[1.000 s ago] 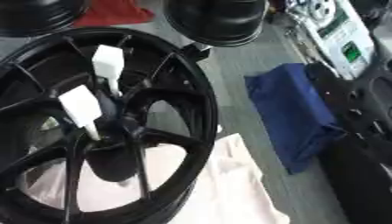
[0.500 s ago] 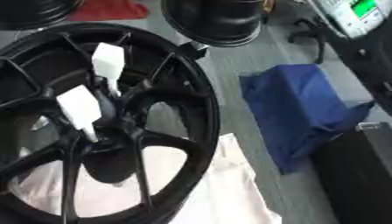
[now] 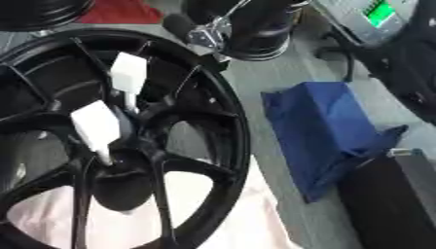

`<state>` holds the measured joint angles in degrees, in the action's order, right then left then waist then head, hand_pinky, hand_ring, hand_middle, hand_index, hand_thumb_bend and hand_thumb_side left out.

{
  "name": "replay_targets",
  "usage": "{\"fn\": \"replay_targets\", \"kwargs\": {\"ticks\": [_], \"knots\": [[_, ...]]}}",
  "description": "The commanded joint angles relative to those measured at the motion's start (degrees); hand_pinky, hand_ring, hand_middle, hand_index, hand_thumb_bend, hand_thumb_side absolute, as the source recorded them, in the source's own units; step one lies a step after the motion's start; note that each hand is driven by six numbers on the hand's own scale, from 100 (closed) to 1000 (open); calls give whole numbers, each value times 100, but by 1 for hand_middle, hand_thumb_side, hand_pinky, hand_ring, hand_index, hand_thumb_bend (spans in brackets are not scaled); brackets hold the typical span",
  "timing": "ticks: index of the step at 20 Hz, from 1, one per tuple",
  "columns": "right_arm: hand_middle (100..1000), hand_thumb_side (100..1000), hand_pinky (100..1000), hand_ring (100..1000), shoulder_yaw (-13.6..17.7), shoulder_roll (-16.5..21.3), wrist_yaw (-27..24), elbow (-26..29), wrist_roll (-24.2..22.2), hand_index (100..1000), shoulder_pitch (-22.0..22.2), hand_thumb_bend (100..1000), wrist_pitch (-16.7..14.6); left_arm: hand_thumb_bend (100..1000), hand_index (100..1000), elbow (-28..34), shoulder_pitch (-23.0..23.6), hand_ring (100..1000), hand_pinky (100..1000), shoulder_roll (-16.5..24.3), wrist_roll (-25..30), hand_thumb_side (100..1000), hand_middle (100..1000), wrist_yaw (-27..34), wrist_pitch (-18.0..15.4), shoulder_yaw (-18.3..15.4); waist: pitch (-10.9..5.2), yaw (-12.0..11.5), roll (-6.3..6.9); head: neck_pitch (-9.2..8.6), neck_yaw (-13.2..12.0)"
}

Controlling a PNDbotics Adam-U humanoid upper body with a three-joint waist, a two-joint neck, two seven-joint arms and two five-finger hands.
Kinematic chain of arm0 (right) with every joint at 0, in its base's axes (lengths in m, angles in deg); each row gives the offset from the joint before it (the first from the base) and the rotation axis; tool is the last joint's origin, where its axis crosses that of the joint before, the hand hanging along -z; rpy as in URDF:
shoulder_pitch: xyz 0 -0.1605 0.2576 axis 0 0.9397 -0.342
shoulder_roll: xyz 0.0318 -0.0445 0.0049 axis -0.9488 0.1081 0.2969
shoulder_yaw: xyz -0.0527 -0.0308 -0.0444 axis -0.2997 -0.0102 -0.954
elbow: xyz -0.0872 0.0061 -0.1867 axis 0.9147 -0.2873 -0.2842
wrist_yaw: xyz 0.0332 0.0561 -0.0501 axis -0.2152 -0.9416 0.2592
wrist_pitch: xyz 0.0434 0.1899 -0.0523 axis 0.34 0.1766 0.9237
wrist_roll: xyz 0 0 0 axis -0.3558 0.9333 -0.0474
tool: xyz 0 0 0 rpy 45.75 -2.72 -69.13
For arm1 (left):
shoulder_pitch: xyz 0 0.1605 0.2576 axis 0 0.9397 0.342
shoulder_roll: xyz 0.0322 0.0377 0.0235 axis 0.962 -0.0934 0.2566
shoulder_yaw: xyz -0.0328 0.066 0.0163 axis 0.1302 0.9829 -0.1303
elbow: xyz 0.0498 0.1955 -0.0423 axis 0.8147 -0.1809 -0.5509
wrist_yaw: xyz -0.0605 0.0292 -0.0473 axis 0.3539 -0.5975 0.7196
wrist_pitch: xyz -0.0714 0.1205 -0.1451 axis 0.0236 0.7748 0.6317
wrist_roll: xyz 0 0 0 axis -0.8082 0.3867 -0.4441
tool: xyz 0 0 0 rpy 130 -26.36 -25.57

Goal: Pull the pin out of the wheel hub.

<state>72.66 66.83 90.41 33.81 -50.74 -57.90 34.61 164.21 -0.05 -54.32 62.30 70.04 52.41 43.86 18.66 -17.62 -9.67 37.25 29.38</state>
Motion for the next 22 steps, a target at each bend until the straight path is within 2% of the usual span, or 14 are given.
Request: {"fn": "replay_targets", "kwargs": {"ticks": [1, 3, 4, 9, 12, 15, 18, 22], "knots": [[692, 263, 860, 821, -195, 219, 241, 67, -80, 788, -212, 100, 154, 307, 766, 96, -30, 575, 812, 141, 11, 658, 603, -1, 8, -8, -104, -3, 37, 10, 65], [686, 324, 863, 823, -355, 171, 323, 12, -128, 787, -346, 100, 281, 306, 766, 96, -24, 575, 813, 134, 16, 658, 603, 2, 13, -4, -116, -3, 32, 28, 72], [683, 327, 864, 823, -432, 139, 325, -34, -122, 787, -412, 100, 377, 306, 766, 96, -19, 575, 813, 134, 16, 658, 603, 5, 17, -4, -122, 2, 31, 43, 76], [671, 432, 878, 833, -830, -1, 215, -244, -81, 791, -718, 100, 962, 303, 765, 96, 20, 574, 813, 151, 37, 659, 603, 22, 39, 13, -175, 48, 45, 149, 20], [671, 479, 885, 841, -1098, -90, 136, -407, -102, 795, -897, 100, 1403, 301, 765, 96, 58, 574, 814, 159, 38, 660, 602, 32, 63, 17, -215, 81, 59, 209, 2], [690, 575, 906, 868, -1360, -183, 55, -602, -161, 819, -1031, 100, 1895, 300, 765, 96, 81, 574, 814, 162, 35, 658, 603, 42, 59, 10, -256, 102, 79, 264, -21], [706, 612, 918, 885, -1535, -252, 6, -734, -229, 833, -1106, 100, 2290, 300, 765, 96, 93, 574, 814, 158, 34, 659, 603, 55, 65, 9, -283, 111, 83, 309, -49], [727, 632, 933, 906, -1691, -348, -38, -848, -327, 854, -1161, 100, 2578, 298, 765, 96, 82, 573, 815, 143, 42, 659, 603, 73, 74, 16, -293, 100, 78, 331, -33]]}}
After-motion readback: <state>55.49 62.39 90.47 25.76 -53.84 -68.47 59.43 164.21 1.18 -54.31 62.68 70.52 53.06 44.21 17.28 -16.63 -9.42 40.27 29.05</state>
